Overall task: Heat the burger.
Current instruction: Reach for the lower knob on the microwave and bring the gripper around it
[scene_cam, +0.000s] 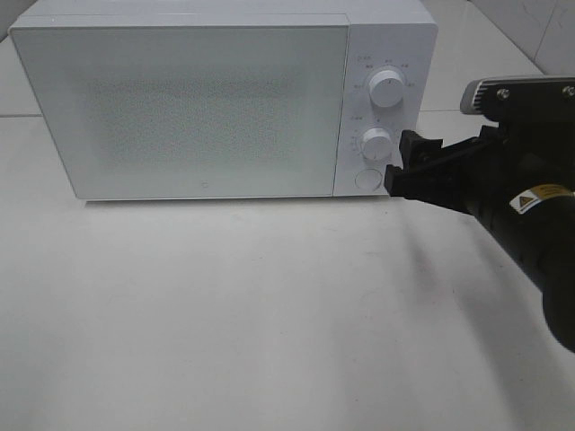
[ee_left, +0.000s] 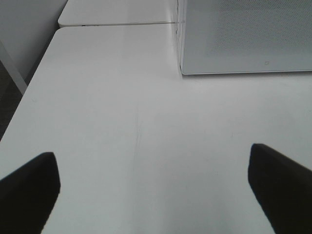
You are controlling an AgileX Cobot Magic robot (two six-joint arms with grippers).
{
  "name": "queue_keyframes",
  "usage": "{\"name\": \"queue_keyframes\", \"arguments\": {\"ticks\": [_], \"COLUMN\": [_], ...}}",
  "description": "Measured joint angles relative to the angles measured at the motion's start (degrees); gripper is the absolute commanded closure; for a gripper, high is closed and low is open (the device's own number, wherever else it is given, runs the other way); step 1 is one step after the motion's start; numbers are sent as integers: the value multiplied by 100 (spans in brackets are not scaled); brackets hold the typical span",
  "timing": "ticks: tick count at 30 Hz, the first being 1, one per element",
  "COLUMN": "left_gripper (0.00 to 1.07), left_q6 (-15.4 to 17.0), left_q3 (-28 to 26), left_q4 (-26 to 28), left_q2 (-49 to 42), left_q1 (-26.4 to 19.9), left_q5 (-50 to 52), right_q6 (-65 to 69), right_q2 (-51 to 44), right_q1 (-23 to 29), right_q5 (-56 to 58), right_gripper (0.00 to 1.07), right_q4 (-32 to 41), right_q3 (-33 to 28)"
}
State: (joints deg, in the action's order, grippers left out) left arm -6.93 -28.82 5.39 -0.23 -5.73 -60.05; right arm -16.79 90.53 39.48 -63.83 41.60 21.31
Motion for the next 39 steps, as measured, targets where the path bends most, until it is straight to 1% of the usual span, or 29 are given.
{"name": "queue_keyframes", "arguments": {"ticks": [3, 11, 15, 18, 23, 26, 28, 29, 31, 34, 36, 39], "left_gripper": [6, 6, 6, 6, 6, 6, 6, 6, 6, 6, 6, 6], "left_q6": [0, 0, 0, 0, 0, 0, 0, 0, 0, 0, 0, 0], "left_q3": [0, 0, 0, 0, 0, 0, 0, 0, 0, 0, 0, 0], "left_q4": [0, 0, 0, 0, 0, 0, 0, 0, 0, 0, 0, 0], "left_q2": [0, 0, 0, 0, 0, 0, 0, 0, 0, 0, 0, 0], "left_q1": [0, 0, 0, 0, 0, 0, 0, 0, 0, 0, 0, 0], "left_q5": [0, 0, 0, 0, 6, 6, 6, 6, 6, 6, 6, 6], "right_q6": [0, 0, 11, 34, 40, 40, 46, 46, 155, 201, 338, 350], "right_q2": [344, 802, 900, 963, 1306, 1387, 1656, 1656, 1839, 1891, 2011, 2023], "right_q1": [355, 716, 728, 733, 733, 733, 716, 716, 602, 544, 350, 304], "right_q5": [-367, -493, -498, -504, -527, -527, -527, -527, -527, -527, -527, -527], "right_gripper": [31, 31, 31, 31, 31, 31, 31, 31, 31, 31, 31, 31], "right_q4": [476, 819, 859, 905, 905, 905, 905, 905, 791, 728, 458, 384], "right_q3": [0, 6, 11, 143, 487, 556, 825, 825, 1003, 1060, 1243, 1278]}}
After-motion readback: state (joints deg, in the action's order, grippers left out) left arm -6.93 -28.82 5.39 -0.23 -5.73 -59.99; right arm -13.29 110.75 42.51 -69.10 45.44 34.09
